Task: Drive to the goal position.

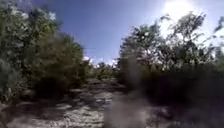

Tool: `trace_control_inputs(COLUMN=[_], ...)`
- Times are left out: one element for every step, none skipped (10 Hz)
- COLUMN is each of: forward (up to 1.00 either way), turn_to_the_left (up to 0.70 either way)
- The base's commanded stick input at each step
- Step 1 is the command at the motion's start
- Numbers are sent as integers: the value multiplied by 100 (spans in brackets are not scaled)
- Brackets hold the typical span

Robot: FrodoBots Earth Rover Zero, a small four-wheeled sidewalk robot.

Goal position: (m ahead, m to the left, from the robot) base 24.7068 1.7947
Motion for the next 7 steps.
trace_control_inputs(forward=[70,70,70,70,70,70,70], turn_to_the_left=[0,0,0,0,0,0,0])
